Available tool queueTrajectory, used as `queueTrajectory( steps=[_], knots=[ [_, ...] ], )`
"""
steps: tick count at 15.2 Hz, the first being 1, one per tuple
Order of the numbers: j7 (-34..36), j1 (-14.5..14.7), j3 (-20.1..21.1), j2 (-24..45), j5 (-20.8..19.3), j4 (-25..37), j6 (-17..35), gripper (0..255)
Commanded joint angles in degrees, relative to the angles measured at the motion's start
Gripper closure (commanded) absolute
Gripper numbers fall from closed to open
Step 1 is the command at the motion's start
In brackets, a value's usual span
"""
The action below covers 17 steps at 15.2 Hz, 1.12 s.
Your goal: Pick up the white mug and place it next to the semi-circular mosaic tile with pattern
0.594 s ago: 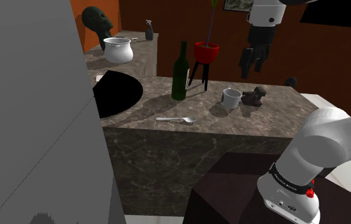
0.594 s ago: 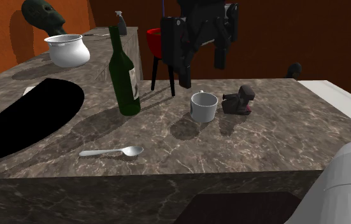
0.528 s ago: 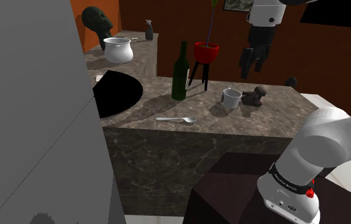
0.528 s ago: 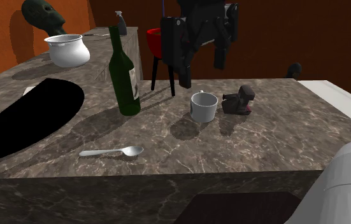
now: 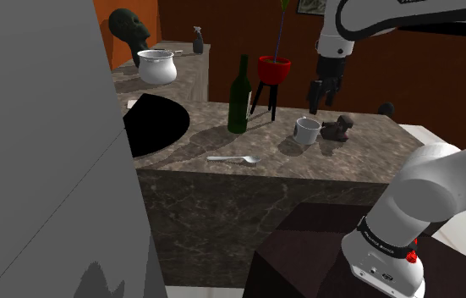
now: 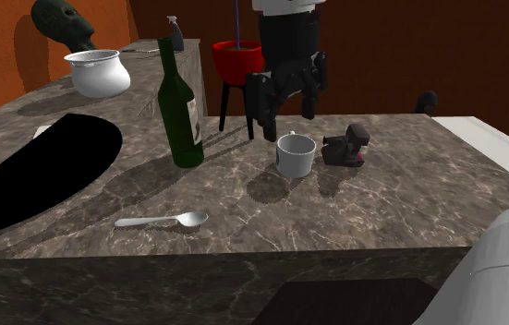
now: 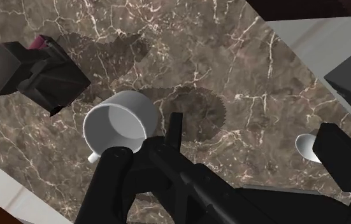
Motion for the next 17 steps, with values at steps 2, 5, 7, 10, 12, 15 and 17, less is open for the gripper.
queueTrajectory(
  steps=[2, 5, 7, 10, 12, 15, 17],
  knots=[
    [-2.16, -0.74, -2.55, 4.33, -1.33, -0.76, 5.35, 0],
    [-4.4, -1.38, -5.08, 9.55, -2.28, -0.66, 10.61, 0],
    [-5.94, -1.71, -6.74, 13.35, -2.64, -0.18, 14.02, 0],
    [-8.42, -2.05, -9.15, 19.47, -2.63, 1.15, 18.93, 0],
    [-10.23, -2.23, -10.63, 23.79, -2.19, 2.42, 22.0, 0],
    [-12.88, -2.46, -12.39, 29.73, -1.0, 4.57, 25.76, 0],
    [-12.99, -2.55, -12.54, 30.53, -0.93, 3.69, 27.43, 0]
  ],
)
